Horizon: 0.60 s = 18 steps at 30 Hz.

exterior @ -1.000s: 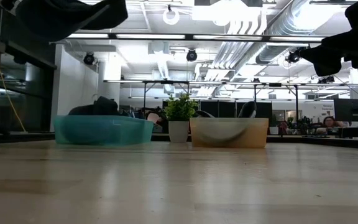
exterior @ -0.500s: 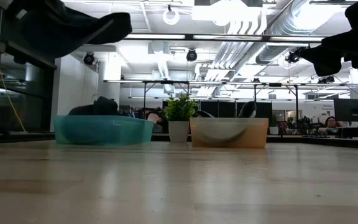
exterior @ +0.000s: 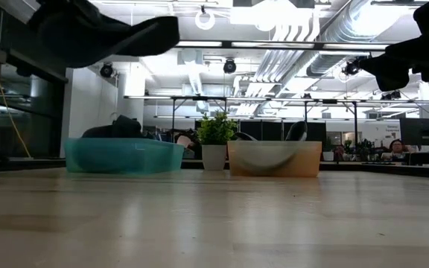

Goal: Pick & Place hat
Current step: Put the dark gray cap into the green bin

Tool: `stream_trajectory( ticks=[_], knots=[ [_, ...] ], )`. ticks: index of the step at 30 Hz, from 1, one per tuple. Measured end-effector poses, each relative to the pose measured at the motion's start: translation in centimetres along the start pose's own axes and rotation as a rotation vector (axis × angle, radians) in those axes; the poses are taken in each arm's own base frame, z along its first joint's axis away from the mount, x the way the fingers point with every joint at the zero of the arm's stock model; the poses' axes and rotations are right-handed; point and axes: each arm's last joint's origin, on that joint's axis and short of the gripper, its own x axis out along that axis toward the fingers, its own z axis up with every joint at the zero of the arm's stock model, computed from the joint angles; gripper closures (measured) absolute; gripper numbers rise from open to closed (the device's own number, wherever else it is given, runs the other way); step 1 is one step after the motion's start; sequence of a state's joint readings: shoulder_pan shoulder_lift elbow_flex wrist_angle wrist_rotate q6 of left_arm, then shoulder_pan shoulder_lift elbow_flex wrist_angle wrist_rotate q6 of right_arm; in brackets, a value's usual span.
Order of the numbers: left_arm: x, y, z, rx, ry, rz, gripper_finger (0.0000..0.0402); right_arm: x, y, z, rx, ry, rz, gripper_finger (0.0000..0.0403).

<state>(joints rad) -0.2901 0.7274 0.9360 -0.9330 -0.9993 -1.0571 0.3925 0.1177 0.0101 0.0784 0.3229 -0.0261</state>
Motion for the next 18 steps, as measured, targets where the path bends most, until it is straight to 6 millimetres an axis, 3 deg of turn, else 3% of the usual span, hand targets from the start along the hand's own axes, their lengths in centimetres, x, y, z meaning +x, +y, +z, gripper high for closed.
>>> stream_trajectory(
  ticks=[5, 9, 18],
  knots=[
    [2.9, -0.8, 0.6, 0.024, 0.080, 0.034, 0.0401, 0.0, 0.0, 0.0, 0.000, 0.000, 0.001, 0.0155],
    [5.4, -0.2, 1.6, 0.020, 0.136, 0.073, 0.0401, 0.0, 0.0, 0.0, 0.000, 0.000, 0.001, 0.0155],
    [9.2, 3.8, 4.5, -0.070, 0.262, 0.056, 0.0402, 0.0, 0.0, 0.0, 0.000, 0.000, 0.000, 0.0155]
  ],
)
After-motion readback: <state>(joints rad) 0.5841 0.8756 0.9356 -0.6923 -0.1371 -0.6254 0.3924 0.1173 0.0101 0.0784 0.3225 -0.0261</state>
